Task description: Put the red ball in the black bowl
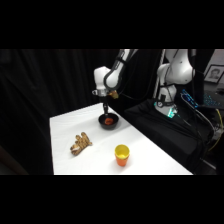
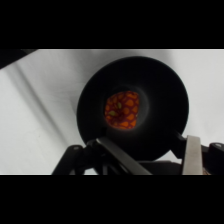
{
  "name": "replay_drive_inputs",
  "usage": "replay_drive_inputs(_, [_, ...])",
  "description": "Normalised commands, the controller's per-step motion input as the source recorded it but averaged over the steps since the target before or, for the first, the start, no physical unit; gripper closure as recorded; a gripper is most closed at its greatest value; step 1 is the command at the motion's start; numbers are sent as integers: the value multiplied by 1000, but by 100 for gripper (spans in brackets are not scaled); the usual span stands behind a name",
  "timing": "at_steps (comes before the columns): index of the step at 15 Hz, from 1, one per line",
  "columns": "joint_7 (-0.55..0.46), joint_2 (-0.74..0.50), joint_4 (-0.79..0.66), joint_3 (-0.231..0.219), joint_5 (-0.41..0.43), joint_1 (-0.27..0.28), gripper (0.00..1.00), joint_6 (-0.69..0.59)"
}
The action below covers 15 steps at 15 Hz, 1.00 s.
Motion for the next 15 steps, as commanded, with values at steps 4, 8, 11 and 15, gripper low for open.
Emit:
replay_drive_inputs(4, [71, -425, -63, -43, -226, -3, 0, -302])
replay_drive_inputs(8, [120, -459, -5, -80, -255, 23, 0, -416])
replay_drive_inputs(11, [138, -387, 70, -73, -227, 31, 0, -385])
replay_drive_inputs(15, [127, -244, 108, -51, -174, 45, 0, -288])
